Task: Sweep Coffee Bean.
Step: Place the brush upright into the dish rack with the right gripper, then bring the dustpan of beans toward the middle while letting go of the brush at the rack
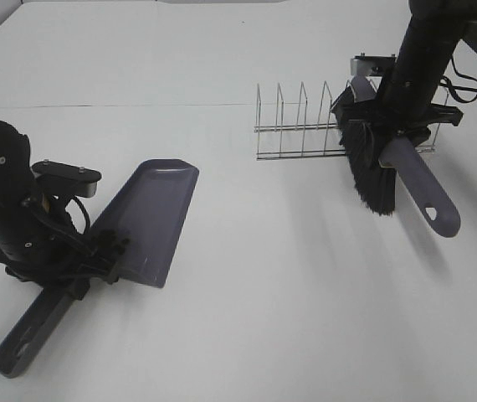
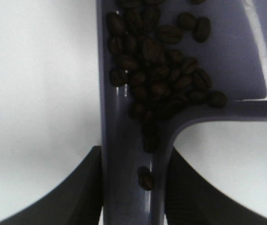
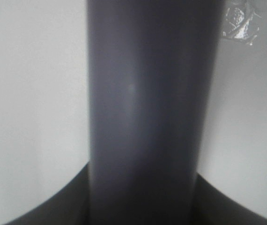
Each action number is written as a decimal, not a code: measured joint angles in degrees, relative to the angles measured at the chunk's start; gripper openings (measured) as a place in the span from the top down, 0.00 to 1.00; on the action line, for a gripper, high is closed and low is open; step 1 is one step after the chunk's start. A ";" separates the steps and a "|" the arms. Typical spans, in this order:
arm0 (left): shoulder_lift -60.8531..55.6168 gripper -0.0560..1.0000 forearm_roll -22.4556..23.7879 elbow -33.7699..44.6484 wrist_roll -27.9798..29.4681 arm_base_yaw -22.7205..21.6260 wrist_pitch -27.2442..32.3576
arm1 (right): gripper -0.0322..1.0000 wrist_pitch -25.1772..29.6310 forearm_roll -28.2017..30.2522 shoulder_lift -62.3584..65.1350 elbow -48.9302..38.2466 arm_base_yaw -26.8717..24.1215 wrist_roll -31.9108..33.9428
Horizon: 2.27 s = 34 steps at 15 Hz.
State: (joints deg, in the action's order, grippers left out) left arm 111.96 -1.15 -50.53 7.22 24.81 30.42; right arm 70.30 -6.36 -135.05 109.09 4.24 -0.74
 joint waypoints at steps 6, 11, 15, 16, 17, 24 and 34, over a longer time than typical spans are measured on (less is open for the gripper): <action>0.00 0.65 0.00 -0.11 0.00 0.00 0.17 | 0.69 0.63 -0.80 -3.50 6.70 -0.11 2.52; 0.00 0.65 0.00 -0.11 0.00 0.00 0.17 | 0.69 0.57 -0.92 -3.95 7.45 -0.11 2.92; 0.00 0.65 0.00 -0.11 0.00 0.00 0.17 | 0.66 0.46 -1.20 -4.13 7.68 -0.11 2.92; 0.00 0.65 0.00 -0.11 0.00 0.00 0.17 | 0.59 0.29 -1.89 -4.13 7.79 -0.11 2.92; 0.00 0.65 0.00 -0.11 0.00 0.00 0.17 | 0.53 0.23 -2.29 -4.01 7.79 -0.11 2.92; 0.00 0.65 -0.11 -0.11 0.00 0.00 0.17 | 0.43 0.06 -2.58 -0.29 10.03 -0.11 2.92; 6.99 0.65 -2.01 -14.32 0.00 0.00 9.97 | 0.43 -0.23 -3.61 8.37 10.77 -0.11 2.92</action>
State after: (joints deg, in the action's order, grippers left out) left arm 118.95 -3.15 -64.86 7.22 24.81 40.39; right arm 70.07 -9.97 -126.68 119.86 4.13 2.18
